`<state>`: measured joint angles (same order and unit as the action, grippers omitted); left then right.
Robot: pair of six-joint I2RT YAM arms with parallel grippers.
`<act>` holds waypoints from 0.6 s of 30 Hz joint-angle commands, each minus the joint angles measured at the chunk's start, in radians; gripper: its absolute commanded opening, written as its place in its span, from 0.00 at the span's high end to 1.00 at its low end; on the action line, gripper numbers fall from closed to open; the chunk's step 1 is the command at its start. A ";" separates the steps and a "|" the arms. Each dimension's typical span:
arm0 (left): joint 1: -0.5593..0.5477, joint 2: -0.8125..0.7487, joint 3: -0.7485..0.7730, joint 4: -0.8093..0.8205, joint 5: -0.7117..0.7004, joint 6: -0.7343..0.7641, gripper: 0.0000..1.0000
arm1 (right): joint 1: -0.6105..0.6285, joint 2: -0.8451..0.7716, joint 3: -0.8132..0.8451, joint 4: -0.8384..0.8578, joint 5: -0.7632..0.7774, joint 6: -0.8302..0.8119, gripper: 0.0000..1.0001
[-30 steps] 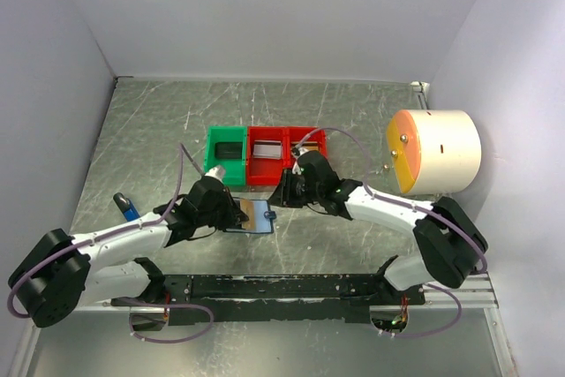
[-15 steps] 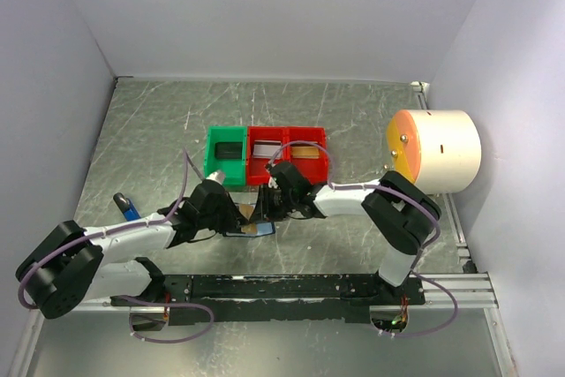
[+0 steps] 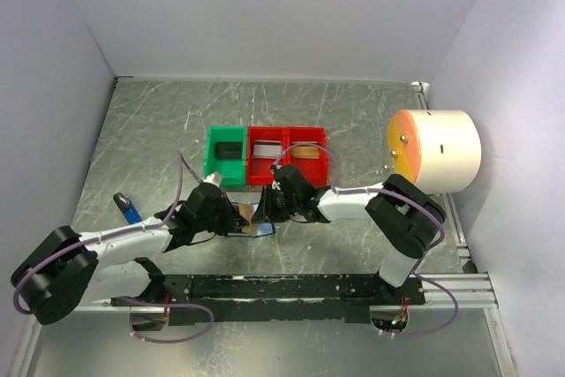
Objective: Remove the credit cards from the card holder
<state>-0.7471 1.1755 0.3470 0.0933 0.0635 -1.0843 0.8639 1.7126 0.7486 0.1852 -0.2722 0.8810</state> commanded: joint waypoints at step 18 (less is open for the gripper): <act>0.001 -0.171 0.047 -0.256 -0.129 0.021 0.90 | 0.000 0.021 -0.010 -0.162 0.090 -0.058 0.74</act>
<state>-0.7486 1.0004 0.3618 -0.1234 -0.0307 -1.0885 0.8673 1.7077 0.7582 0.1616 -0.2615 0.8726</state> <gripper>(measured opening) 0.081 0.254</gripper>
